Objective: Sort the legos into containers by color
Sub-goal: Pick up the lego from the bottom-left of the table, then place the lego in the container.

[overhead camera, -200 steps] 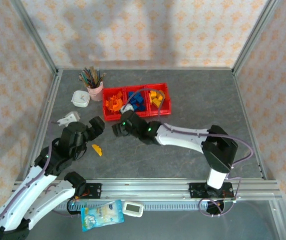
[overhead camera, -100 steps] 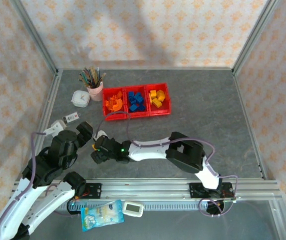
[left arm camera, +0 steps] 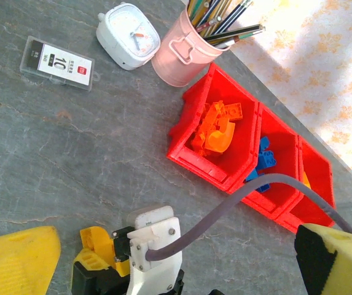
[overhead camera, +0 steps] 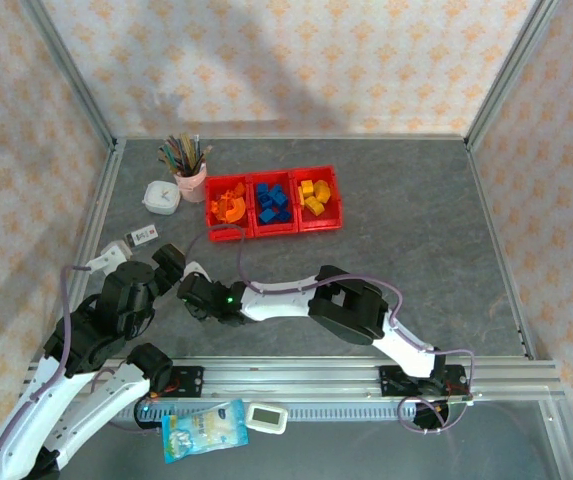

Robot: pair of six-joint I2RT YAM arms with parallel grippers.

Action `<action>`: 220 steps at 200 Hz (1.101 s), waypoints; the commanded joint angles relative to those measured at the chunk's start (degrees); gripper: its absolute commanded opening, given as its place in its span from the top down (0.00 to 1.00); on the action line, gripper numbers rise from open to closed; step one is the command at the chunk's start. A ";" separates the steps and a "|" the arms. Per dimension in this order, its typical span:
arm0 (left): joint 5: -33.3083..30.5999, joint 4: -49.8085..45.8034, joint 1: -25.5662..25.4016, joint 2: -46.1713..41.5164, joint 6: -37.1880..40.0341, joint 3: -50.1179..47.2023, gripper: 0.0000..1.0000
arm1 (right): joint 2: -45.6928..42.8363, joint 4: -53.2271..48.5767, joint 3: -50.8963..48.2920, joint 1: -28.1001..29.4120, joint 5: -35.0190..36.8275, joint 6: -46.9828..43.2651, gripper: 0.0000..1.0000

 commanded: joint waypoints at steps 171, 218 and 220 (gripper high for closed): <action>17.06 37.38 0.56 30.83 14.82 0.90 0.01 | -21.09 -2.90 -11.57 -40.91 5.68 0.01 0.77; 14.95 41.07 0.69 32.82 16.64 -0.20 0.01 | -20.54 -4.36 -6.64 -43.05 2.17 -2.11 0.44; 14.69 41.25 0.70 32.73 16.69 -0.31 0.01 | -20.89 -4.54 -6.68 -43.14 2.20 -2.04 0.44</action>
